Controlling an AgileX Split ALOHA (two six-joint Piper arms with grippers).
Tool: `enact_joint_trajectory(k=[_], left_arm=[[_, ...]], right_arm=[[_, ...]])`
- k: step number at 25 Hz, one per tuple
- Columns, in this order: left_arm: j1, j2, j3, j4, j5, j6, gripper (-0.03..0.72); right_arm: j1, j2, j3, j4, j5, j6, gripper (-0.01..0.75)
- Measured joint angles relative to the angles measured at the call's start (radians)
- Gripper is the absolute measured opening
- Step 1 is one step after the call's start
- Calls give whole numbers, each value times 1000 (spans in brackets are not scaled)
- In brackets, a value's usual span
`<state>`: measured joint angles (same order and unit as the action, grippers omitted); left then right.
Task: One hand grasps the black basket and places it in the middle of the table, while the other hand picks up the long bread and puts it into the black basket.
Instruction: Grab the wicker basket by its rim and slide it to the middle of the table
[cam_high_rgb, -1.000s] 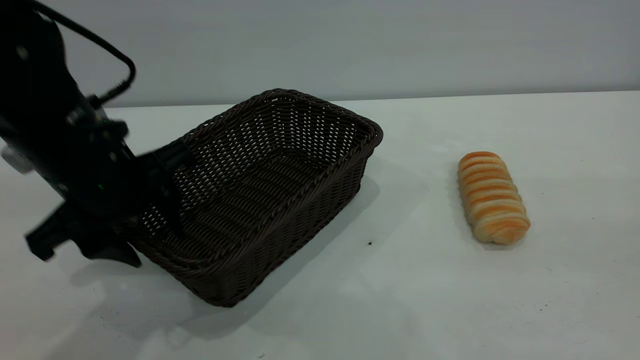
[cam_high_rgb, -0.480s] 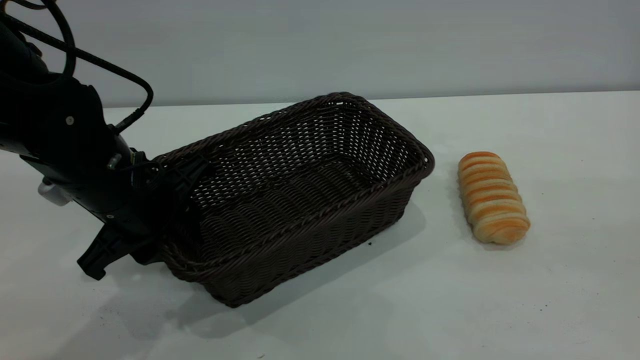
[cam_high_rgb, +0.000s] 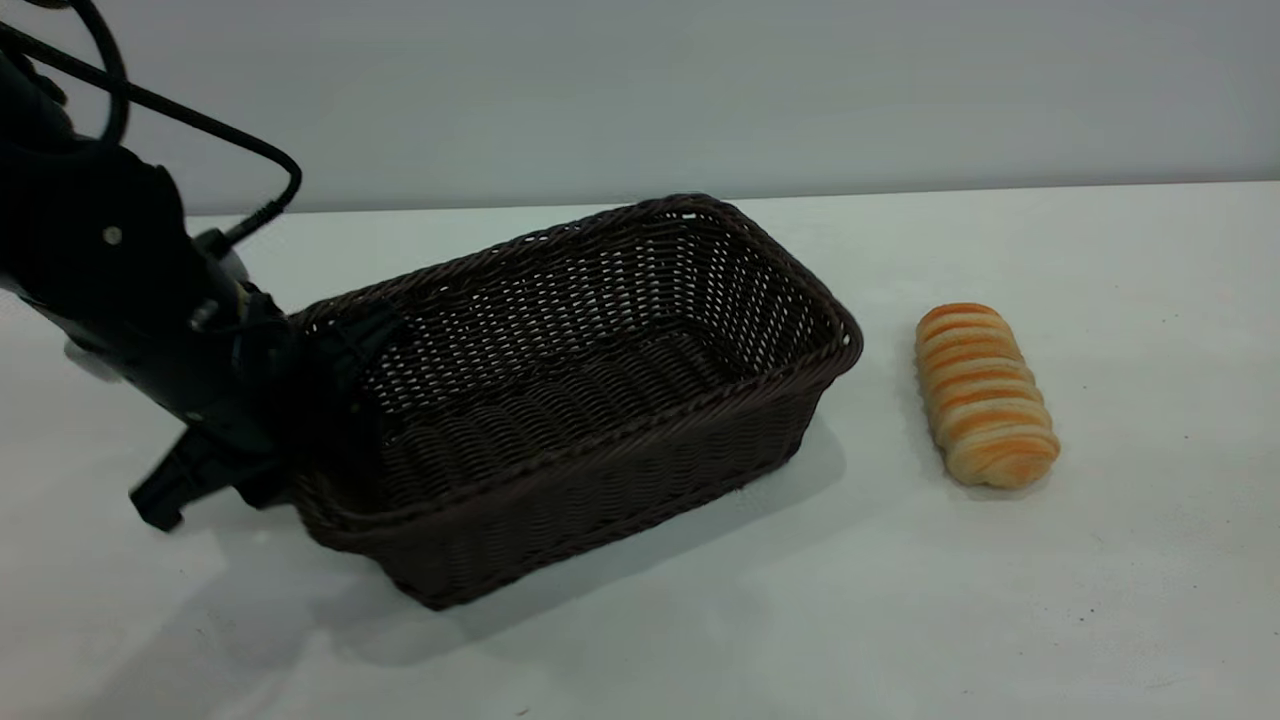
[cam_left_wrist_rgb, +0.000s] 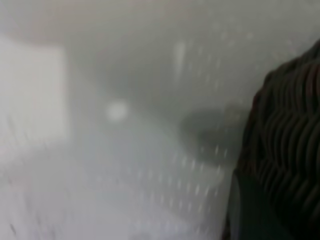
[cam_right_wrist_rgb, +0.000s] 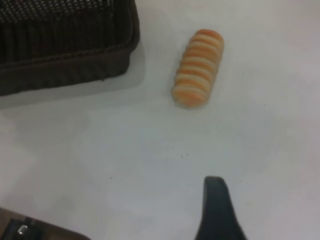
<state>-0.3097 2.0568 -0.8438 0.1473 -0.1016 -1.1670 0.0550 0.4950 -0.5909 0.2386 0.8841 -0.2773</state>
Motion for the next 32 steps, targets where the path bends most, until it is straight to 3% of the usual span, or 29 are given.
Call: enact_joint_trajectory(k=[6, 12, 22, 25, 32], left_arm=[[51, 0, -60, 297, 12, -35, 306], [59, 18, -164, 705, 11, -187, 304], [60, 106, -264, 1504, -89, -872, 302], [60, 109, -276, 1594, -101, -939, 302], [60, 110, -279, 1618, -102, -955, 302]], right_arm=[[0, 0, 0, 0, 3, 0, 493], [0, 0, 0, 0, 3, 3, 493], [0, 0, 0, 0, 6, 11, 493], [0, 0, 0, 0, 7, 14, 493], [0, 0, 0, 0, 16, 18, 493]])
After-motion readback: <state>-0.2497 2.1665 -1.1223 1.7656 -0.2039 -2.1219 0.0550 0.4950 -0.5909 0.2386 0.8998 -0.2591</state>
